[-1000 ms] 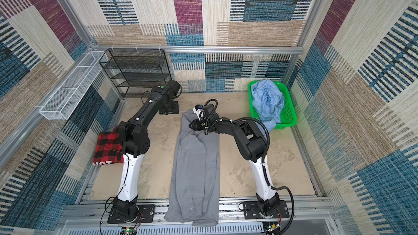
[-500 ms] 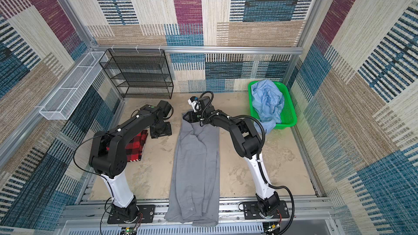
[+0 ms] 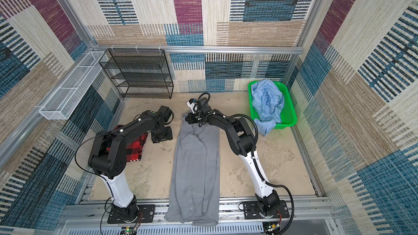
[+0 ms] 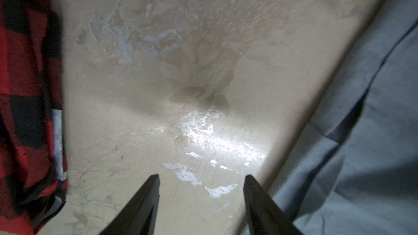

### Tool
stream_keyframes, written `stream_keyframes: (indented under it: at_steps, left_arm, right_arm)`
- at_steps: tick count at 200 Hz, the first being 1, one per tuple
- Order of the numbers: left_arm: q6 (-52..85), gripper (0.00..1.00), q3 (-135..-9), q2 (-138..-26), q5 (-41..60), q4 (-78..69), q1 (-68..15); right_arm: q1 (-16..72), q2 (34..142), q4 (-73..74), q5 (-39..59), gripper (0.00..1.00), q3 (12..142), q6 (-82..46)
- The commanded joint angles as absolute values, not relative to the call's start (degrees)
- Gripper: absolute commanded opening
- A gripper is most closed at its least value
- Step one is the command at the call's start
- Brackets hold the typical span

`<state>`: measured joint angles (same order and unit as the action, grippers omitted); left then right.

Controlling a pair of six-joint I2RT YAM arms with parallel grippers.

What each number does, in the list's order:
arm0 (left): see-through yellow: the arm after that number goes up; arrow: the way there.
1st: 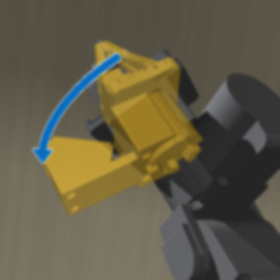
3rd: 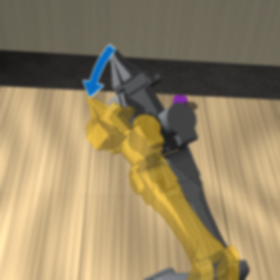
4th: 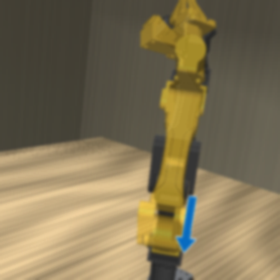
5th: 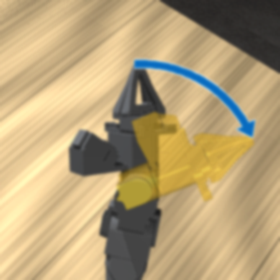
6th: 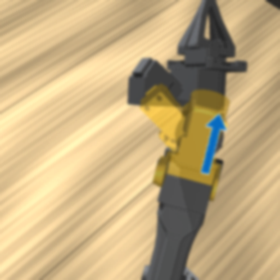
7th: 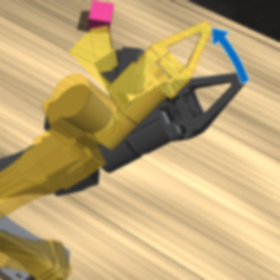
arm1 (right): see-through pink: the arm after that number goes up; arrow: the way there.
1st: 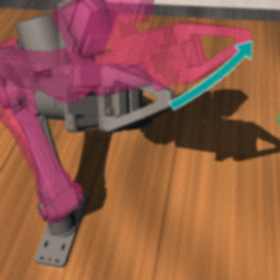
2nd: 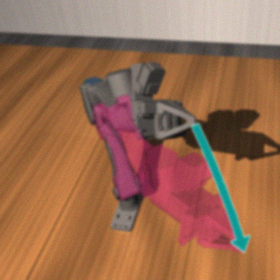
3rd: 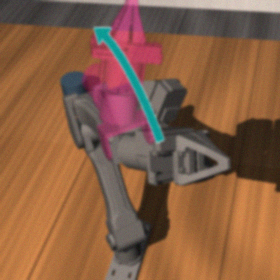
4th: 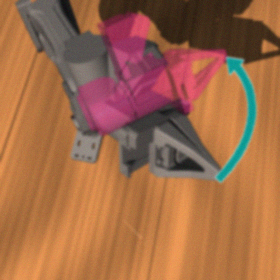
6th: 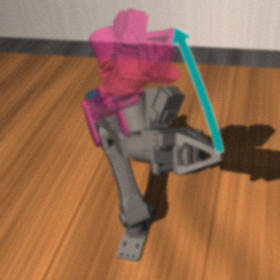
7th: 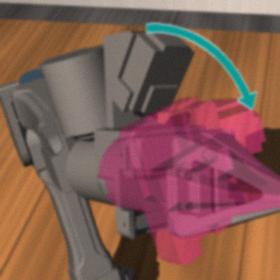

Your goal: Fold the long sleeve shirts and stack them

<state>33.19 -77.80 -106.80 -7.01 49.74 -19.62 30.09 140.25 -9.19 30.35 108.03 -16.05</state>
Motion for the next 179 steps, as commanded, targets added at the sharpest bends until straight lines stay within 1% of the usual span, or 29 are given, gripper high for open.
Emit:
stream_keyframes:
  at_steps: [1, 50, 77, 92, 101, 106, 114, 131, 148, 179]
  left_arm:
    - [32.94, 0.63, -77.96, -107.01, -6.76, 49.24, -19.56]
    - [33.00, 0.63, -77.35, -107.23, -6.28, 49.04, -19.59]
    - [33.14, 0.62, -77.36, -107.80, -5.23, 48.81, -19.59]
    - [33.17, 0.62, -77.49, -107.84, -4.94, 48.92, -19.60]
    - [33.30, 0.62, -77.45, -107.84, -4.96, 48.86, -19.60]
    - [33.30, 0.62, -77.43, -107.77, -4.89, 48.83, -19.65]
    - [33.27, 0.62, -77.43, -107.78, -4.83, 48.88, -19.69]
    - [33.18, 0.62, -77.39, -107.87, -4.74, 48.87, -19.64]
    - [33.03, 0.62, -77.35, -107.78, -4.74, 48.88, -19.69]
    - [33.00, 0.62, -77.34, -107.70, -4.81, 48.88, -19.69]
  right_arm:
    - [29.14, 140.30, -5.46, 30.54, 0.00, 106.52, -18.40]
    - [24.33, 140.27, 8.10, 39.90, 0.00, 99.69, -29.22]
    - [24.55, 142.17, 3.60, 40.96, 0.00, 103.56, -27.38]
    - [24.52, 140.46, 2.54, 38.89, 0.00, 103.14, -26.73]
    - [24.52, 138.63, 2.79, 37.68, 0.07, 101.94, -26.17]
    - [24.52, 137.48, 2.58, 36.97, 0.13, 101.64, -25.87]
    - [24.53, 135.89, 2.43, 36.05, 0.16, 101.19, -25.80]
    - [24.57, 133.39, 1.06, 33.66, 0.18, 101.68, -25.78]
    - [24.85, 132.29, 0.25, 33.57, 0.19, 102.73, -26.00]
    - [28.02, 134.58, -2.55, 37.55, 0.19, 108.07, -23.25]
